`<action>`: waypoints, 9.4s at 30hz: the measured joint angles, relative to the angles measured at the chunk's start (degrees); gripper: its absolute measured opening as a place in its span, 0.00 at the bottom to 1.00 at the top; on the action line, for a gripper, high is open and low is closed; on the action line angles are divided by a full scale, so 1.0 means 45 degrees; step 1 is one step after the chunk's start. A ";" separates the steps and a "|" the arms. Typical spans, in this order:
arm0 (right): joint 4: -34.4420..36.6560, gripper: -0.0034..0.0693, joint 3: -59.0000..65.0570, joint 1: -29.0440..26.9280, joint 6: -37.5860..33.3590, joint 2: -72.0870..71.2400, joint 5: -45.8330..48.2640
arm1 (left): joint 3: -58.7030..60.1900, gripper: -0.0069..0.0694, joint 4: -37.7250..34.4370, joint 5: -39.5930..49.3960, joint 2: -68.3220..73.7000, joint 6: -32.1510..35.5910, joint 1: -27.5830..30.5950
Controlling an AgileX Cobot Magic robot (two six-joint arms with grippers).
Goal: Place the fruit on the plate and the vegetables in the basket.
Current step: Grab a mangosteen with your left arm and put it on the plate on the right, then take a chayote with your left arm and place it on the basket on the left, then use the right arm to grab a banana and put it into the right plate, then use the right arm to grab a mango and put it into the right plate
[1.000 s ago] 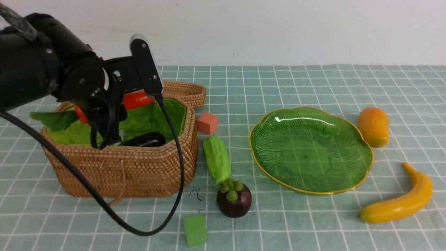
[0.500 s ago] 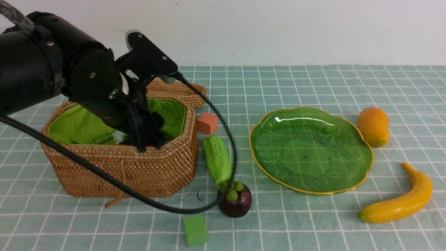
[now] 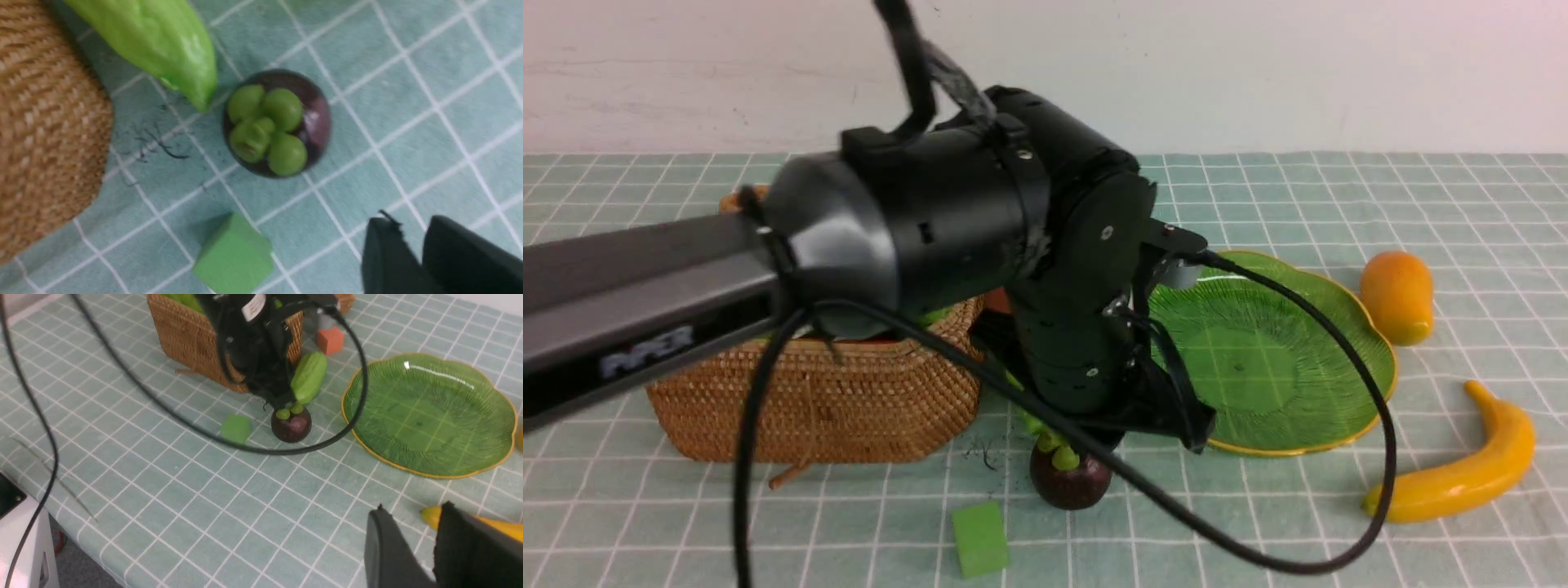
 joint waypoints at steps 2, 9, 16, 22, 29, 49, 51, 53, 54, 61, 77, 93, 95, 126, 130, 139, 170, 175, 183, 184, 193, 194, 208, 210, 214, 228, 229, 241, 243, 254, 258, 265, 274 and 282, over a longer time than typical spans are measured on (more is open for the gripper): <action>-0.0038 0.32 0.0152 0.0000 0.0000 -0.0106 0.0000 | -0.0344 0.48 0.0186 0.0232 0.0380 0.0059 0.0050; -0.0092 0.32 0.0834 0.0000 0.0000 -0.0469 0.0000 | -0.0760 0.86 0.1485 -0.0175 0.1660 0.2118 0.0080; -0.0092 0.33 0.0834 0.0000 0.0000 -0.0522 0.0000 | -0.0764 0.87 0.1796 -0.0653 0.2643 0.2374 0.0080; -0.0092 0.32 0.0834 0.0000 0.0000 -0.0522 0.0000 | -0.0892 0.85 0.1881 -0.0739 0.3142 0.2397 0.0080; -0.0062 0.32 0.0834 0.0000 0.0000 -0.0522 0.0000 | -0.0939 0.80 0.1780 -0.0619 0.3156 0.1801 0.0080; -0.2964 0.33 0.0858 0.0000 0.3272 -0.0522 -0.0766 | -0.6013 0.80 -0.0339 -0.3790 0.5337 0.1499 0.0023; -0.2952 0.33 0.0858 0.0000 0.3272 -0.0522 -0.0650 | -0.6013 0.80 -0.0312 -0.3956 0.5736 0.1499 0.0074; -0.2952 0.33 0.0858 0.0000 0.3272 -0.0522 -0.0536 | -0.6013 0.87 -0.0224 -0.4077 0.6014 0.1499 0.0101; -0.2952 0.33 0.0874 0.0000 0.3272 -0.0522 -0.0522 | -0.6013 0.91 -0.0226 -0.4077 0.6028 0.1466 0.0101; -0.2937 0.33 0.0873 0.0000 0.3272 -0.0522 -0.0547 | -0.6013 0.96 -0.0198 -0.3359 0.5032 0.1468 0.0101; -0.2776 0.33 0.0873 0.0000 0.3107 -0.0522 -0.0602 | -0.2938 0.65 0.2894 0.0388 0.2262 -0.1482 0.0101; -0.2702 0.33 0.0873 0.0000 0.3066 -0.0522 -0.0265 | -0.2841 0.83 0.5978 -0.0373 0.4688 -0.4327 0.0343; -0.2702 0.33 0.0873 0.0000 0.3050 -0.0522 -0.0193 | -0.2841 0.83 0.5809 -0.0379 0.4895 -0.4649 0.0681; -0.2418 0.34 0.0873 0.0000 0.2787 -0.0526 -0.1414 | -0.4425 0.61 0.3596 0.1991 0.0233 0.2432 0.0048; -0.2379 0.34 0.0873 0.0000 0.2787 -0.0526 -0.1698 | -0.1935 0.61 0.3350 0.2104 -0.2790 0.7525 0.2086; -0.2370 0.34 0.0873 0.0000 0.2714 -0.0526 -0.1775 | 0.1579 0.61 0.1784 -0.0783 -0.3179 1.4210 0.6356; -0.3718 0.37 0.0886 -0.0214 0.3612 0.6388 -0.2512 | 0.3982 0.07 0.0749 -0.1964 -0.9376 0.2290 0.1295; -0.4633 0.37 0.0942 -0.2782 0.4818 0.9278 -0.2775 | 0.7663 0.07 0.0749 -0.2772 -1.2326 0.1301 -0.0169; -0.1983 0.44 0.0942 -0.6879 0.5088 1.2613 -0.4336 | 1.2664 0.07 0.0087 -0.5863 -1.7096 0.1130 -0.1040; -0.1730 0.46 0.0942 -0.7031 0.5085 1.2960 -0.4570 | 1.2989 0.07 0.0074 -0.6138 -1.7425 0.1130 -0.1040; -0.0514 0.73 0.0942 -0.7444 0.5085 1.5791 -0.6964 | 1.3981 0.07 0.0013 -0.7262 -1.8593 0.1130 -0.1040; -0.0505 0.74 0.0942 -0.7444 0.5072 1.6018 -0.7100 | 1.3981 0.07 0.0013 -0.7291 -1.8593 0.1130 -0.1040; -0.0369 0.49 0.0762 -0.7431 0.3054 1.7182 -0.7152 | 1.3981 0.07 0.0013 -0.7400 -1.8593 0.1130 -0.1040; -0.0369 0.49 0.0541 -0.7404 0.2760 1.7002 -0.6616 | 1.3981 0.07 0.0013 -0.7451 -1.8593 0.1130 -0.1040; -0.0176 0.49 -0.0890 -0.7227 0.2386 1.5702 -0.4960 | 1.3981 0.07 0.0004 -0.8100 -1.8593 0.1130 -0.1040; -0.0015 0.49 -0.6153 -0.3995 -0.0888 1.9455 -0.5967 | 1.3981 0.07 0.0000 -0.9506 -1.8593 0.1130 -0.1040; -0.0237 0.49 -0.6348 -0.3909 -0.0888 1.9806 -0.5934 | 1.3981 0.07 0.0000 -0.9506 -1.8593 0.1130 -0.1040; -0.0972 0.91 -0.7493 -0.3930 -0.0075 1.9960 -0.4879 | 1.3981 0.07 -0.0011 -0.9506 -1.8593 0.1130 -0.1040; -0.1263 0.94 -0.7836 -0.4283 0.0865 1.9516 -0.4664 | 1.3981 0.07 -0.0011 -0.9552 -1.8593 0.1130 -0.1040; -0.1265 0.85 -1.0077 -0.6369 0.3373 2.2064 -0.5194 | 1.3981 0.07 -0.0011 -1.0040 -1.8593 0.1130 -0.1040; -0.1082 0.86 -1.0893 -0.6328 0.3382 2.3278 -0.5188 | 1.3981 0.07 -0.0039 -1.0044 -1.8593 0.1130 -0.1040; -0.0802 0.79 -1.1363 -0.6328 0.3359 2.4233 -0.5266 | 1.3981 0.07 -0.0049 -1.0054 -1.8593 0.1130 -0.1040; -0.0726 0.76 -1.1272 -0.6298 0.2386 2.3284 -0.4324 | 1.3981 0.08 0.0061 -1.0054 -1.8593 0.1130 -0.1040; 0.2090 0.76 -1.1423 -0.3884 0.0984 2.0823 -0.1875 | 1.3981 0.08 0.1254 -0.9122 -1.8593 0.1118 -0.1040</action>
